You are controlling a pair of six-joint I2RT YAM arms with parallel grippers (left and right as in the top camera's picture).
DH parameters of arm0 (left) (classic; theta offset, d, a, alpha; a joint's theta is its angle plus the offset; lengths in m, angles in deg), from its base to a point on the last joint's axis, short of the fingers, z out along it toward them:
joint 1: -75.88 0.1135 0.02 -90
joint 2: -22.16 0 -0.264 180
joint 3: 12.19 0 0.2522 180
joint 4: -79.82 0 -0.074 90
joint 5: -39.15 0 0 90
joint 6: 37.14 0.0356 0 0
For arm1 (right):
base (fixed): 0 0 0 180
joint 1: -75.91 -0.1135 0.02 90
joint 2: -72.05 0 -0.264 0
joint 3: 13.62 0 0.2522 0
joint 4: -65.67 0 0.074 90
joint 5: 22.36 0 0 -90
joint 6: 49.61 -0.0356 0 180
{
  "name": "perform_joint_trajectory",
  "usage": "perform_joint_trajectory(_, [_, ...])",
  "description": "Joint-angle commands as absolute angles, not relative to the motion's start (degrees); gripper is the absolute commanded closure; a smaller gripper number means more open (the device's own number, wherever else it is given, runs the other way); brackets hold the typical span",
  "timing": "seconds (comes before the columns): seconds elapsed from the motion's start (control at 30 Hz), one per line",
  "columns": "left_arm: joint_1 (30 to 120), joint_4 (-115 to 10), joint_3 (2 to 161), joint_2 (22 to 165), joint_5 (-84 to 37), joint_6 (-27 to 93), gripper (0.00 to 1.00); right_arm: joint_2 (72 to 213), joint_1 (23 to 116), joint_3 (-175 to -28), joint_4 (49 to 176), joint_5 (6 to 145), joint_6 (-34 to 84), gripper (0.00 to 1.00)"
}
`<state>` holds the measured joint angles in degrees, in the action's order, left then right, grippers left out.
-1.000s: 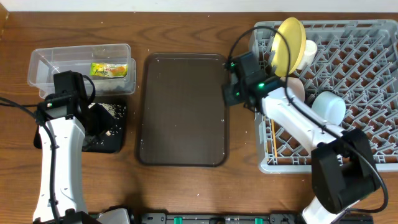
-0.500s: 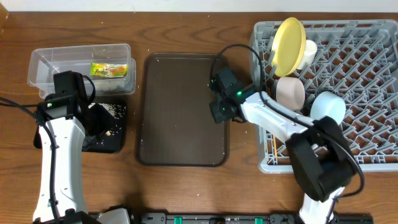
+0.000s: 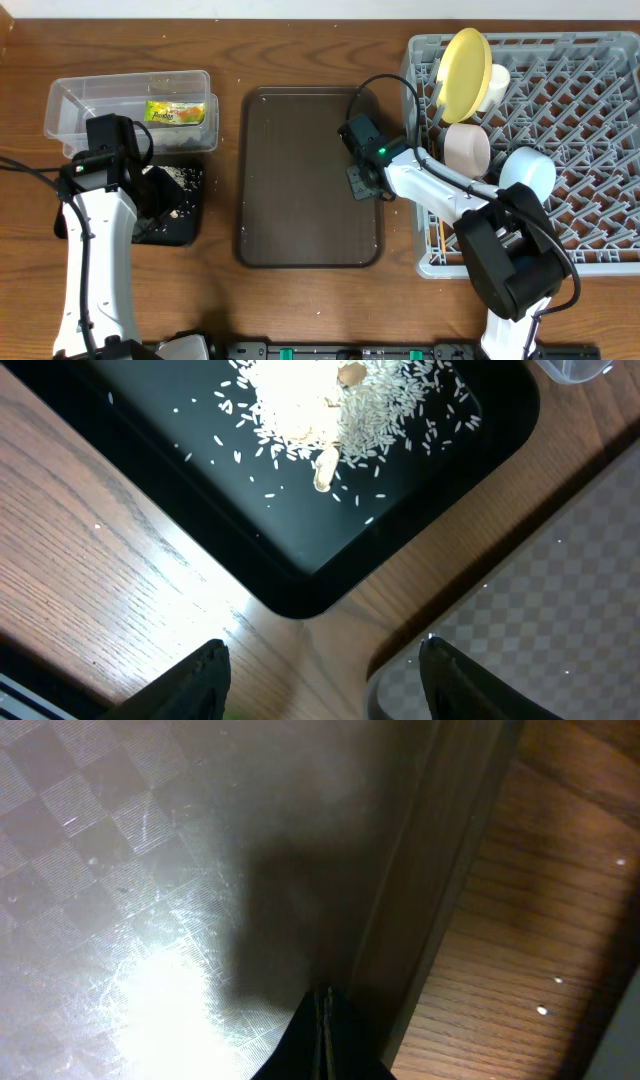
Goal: Sort waste into correct bins and load items into the dishwasher rack
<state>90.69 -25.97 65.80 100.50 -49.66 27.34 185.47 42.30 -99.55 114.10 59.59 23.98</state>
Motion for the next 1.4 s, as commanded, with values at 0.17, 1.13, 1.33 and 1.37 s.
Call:
perform_joint_trajectory(0.17, [90.9, -25.6, 65.6, 100.6, -49.8, 27.0, 0.36, 185.6, 42.2, -99.6, 114.7, 56.0, 22.1, 0.99])
perform_joint_trajectory(1.13, [90.1, -26.6, 65.6, 100.6, -49.8, 28.1, 0.36, 178.0, 43.7, -100.4, 114.6, 56.1, 19.4, 0.95])
perform_joint_trajectory(1.33, [83.2, -30.3, 65.7, 100.6, -49.7, 34.0, 0.36, 166.9, 47.8, -100.8, 114.4, 61.5, 22.4, 0.76])
perform_joint_trajectory(1.37, [81.2, -31.2, 65.7, 100.6, -49.7, 35.3, 0.36, 165.3, 49.2, -100.8, 114.5, 63.5, 23.4, 0.73])
